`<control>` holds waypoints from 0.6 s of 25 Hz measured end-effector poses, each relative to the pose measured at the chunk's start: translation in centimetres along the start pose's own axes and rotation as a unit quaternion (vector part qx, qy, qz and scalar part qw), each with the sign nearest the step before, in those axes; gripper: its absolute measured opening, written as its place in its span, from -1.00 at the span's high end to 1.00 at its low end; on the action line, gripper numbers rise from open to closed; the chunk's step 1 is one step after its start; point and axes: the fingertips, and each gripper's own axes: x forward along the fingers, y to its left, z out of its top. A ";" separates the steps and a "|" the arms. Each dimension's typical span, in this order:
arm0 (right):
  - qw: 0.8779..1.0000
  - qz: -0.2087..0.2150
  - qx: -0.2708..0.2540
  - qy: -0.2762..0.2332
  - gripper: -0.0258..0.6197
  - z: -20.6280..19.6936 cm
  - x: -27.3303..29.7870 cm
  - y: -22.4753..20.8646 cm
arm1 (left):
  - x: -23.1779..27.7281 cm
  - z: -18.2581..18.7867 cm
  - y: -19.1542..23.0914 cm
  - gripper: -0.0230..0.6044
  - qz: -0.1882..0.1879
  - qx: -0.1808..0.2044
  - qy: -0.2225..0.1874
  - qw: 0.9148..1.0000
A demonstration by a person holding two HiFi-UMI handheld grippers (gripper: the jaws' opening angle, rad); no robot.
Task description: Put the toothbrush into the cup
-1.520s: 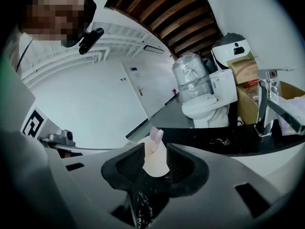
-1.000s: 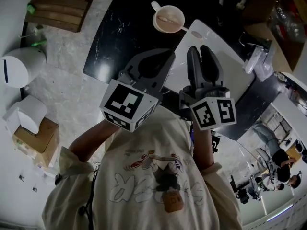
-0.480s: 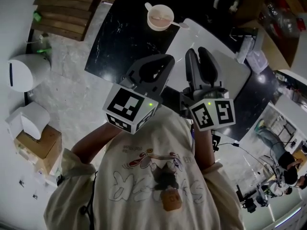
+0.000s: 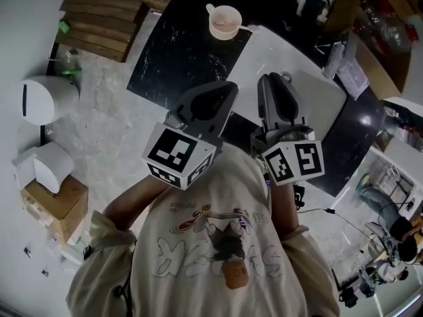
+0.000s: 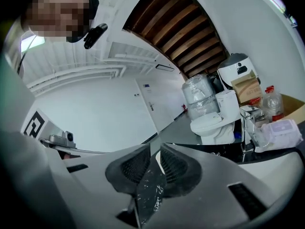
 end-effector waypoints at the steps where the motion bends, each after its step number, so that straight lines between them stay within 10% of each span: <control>1: 1.000 -0.001 -0.002 -0.004 0.73 0.2 -0.3 0.3 | -0.5 0.1 0.0 0.88 0.000 0.001 -0.003 1.000; 15: 0.996 -0.058 -0.021 -0.057 0.74 2.3 -4.2 5.8 | -7.1 -0.6 -2.3 0.88 -0.078 0.023 0.016 0.997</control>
